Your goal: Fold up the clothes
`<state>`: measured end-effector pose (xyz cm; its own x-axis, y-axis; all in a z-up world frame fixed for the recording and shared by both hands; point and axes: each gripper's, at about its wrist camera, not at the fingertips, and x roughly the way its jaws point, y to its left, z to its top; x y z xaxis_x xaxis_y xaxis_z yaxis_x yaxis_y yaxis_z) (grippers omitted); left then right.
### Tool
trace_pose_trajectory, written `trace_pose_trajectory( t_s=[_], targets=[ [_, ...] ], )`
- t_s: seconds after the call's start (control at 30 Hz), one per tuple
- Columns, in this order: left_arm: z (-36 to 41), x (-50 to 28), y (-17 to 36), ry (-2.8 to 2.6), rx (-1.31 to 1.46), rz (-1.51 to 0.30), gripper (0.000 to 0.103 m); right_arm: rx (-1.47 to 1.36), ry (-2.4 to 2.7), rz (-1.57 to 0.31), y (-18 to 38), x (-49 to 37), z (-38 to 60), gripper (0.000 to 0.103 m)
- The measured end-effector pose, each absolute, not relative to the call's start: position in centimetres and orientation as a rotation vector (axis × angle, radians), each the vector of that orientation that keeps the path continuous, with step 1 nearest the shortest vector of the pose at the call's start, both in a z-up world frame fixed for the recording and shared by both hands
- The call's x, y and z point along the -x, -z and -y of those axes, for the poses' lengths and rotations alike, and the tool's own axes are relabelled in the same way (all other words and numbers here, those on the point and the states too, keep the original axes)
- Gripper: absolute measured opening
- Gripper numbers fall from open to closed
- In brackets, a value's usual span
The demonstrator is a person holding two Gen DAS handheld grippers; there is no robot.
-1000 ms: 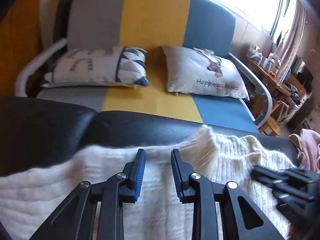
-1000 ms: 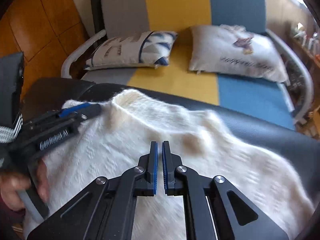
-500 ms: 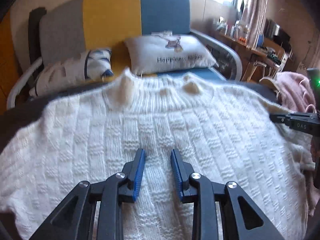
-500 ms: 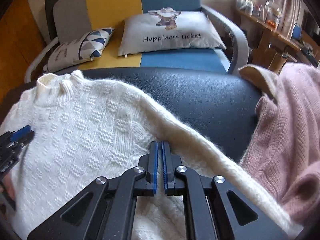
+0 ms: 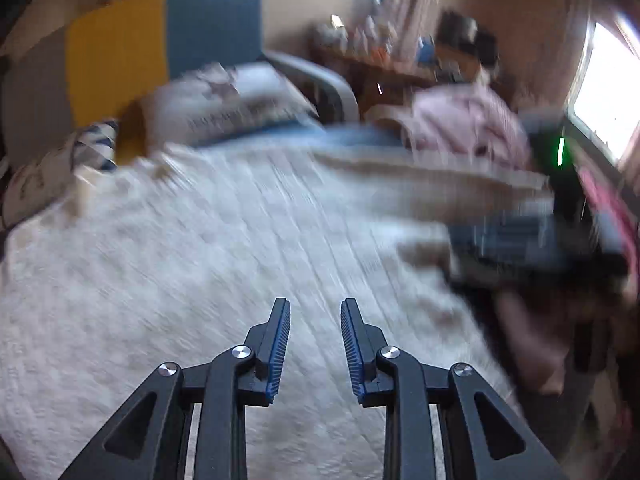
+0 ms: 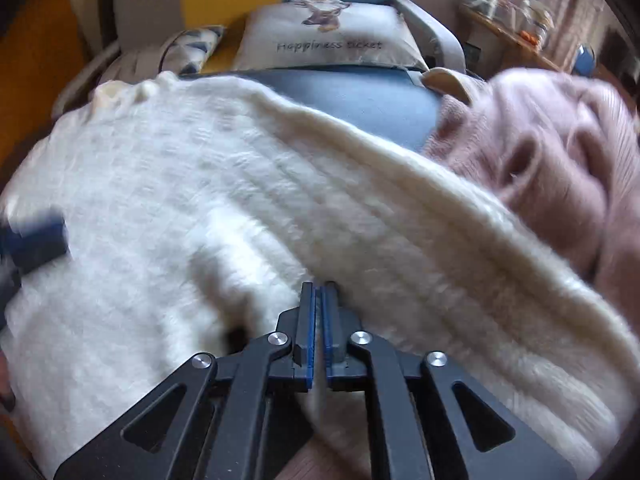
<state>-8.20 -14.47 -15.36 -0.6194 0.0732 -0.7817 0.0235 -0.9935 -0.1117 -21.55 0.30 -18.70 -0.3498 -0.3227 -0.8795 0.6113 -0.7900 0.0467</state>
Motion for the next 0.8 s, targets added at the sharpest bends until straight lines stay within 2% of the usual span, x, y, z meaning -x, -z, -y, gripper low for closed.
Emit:
trace_pose_trajectory(
  t_s=[0.1,0.23,0.37,0.47,0.57,0.8],
  targets=[
    [11.9,8.2,17.3,-2.753,1.416,0.072,0.027,-1.341,2.166,-0.308,18.3,22.6,-1.7,0.000],
    [12.7,8.5,16.3,-2.719,1.406,0.251,0.027,-1.288,2.108,-0.248,16.0,20.6,-2.0,0.004],
    [10.9,7.2,15.7,-2.672,1.346,0.258,0.027,-1.220,1.977,-0.190,14.5,18.5,-0.7,0.004],
    [8.9,5.8,16.1,-2.617,1.349,0.228,0.027,-1.213,1.960,-0.301,15.2,18.8,1.8,0.004],
    [7.6,4.5,17.7,-2.608,1.374,0.159,0.027,-1.273,1.999,-0.483,18.7,21.0,3.3,0.000],
    [8.9,3.7,16.7,-2.607,1.366,0.266,0.027,-1.293,1.975,-0.344,17.5,21.6,2.1,0.001]
  ],
)
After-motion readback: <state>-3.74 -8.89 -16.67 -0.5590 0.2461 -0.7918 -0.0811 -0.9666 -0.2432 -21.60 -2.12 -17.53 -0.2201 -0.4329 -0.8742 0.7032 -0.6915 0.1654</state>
